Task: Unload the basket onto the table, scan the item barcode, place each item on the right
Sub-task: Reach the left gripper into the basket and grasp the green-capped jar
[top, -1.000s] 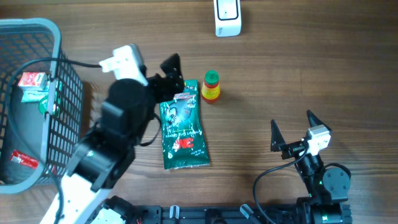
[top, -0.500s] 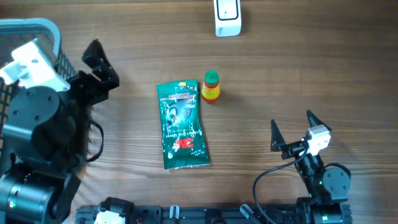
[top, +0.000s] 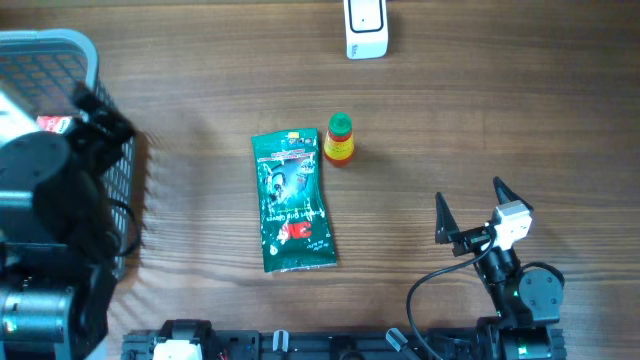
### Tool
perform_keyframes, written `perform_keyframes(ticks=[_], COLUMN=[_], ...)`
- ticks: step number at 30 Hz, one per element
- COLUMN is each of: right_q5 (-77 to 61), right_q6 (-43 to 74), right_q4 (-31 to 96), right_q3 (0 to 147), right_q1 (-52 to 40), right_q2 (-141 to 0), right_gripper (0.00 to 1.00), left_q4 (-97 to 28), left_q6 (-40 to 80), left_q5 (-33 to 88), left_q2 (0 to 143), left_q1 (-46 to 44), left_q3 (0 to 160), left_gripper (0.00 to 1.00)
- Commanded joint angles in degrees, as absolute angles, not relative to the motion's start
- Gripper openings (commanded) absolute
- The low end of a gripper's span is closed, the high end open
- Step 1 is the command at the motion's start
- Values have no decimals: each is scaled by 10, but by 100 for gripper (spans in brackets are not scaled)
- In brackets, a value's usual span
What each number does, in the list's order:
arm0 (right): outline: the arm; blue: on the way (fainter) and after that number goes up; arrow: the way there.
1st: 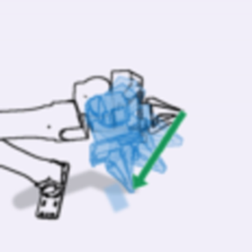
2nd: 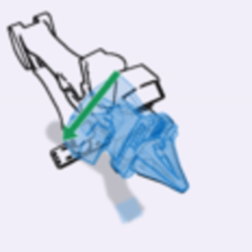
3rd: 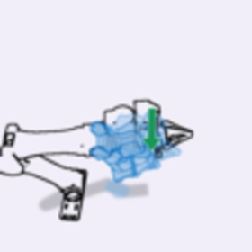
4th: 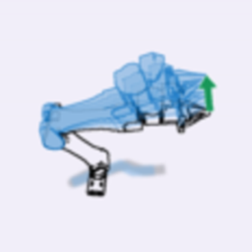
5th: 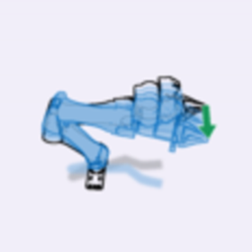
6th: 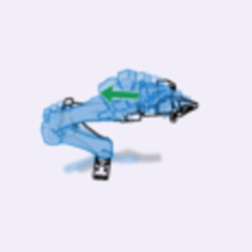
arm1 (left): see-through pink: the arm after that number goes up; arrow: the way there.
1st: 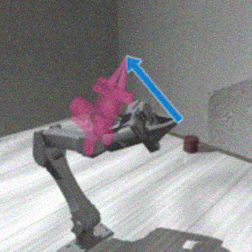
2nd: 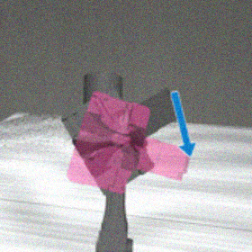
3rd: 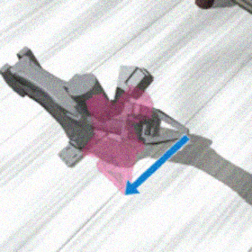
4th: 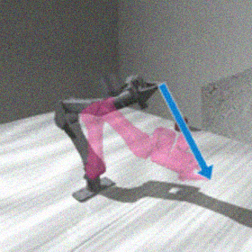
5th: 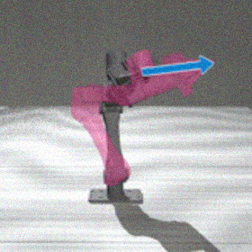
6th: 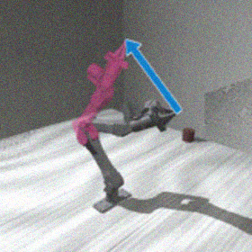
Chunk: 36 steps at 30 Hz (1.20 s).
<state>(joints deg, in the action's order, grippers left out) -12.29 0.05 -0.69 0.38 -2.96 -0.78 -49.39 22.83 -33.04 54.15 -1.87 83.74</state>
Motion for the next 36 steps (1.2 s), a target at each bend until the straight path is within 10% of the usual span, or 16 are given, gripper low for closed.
perform_keyframes(ticks=[1,12,36], right_q5=[-116,-116,-116], right_q6=[-4,-4,-4], right_q4=[-9,-9,-9], right_q3=[3,3,3], right_q1=[-32,-32,-32], right_q2=[-3,-3,-3], right_gripper=[100,100,100], left_q4=[-491,-528,-568], left_q6=[230,309,380], left_q5=[-265,-69,19], left_q2=[573,730,1058], left_q1=[102,379,381], left_q3=[845,845,844], left_gripper=[100,100,100])
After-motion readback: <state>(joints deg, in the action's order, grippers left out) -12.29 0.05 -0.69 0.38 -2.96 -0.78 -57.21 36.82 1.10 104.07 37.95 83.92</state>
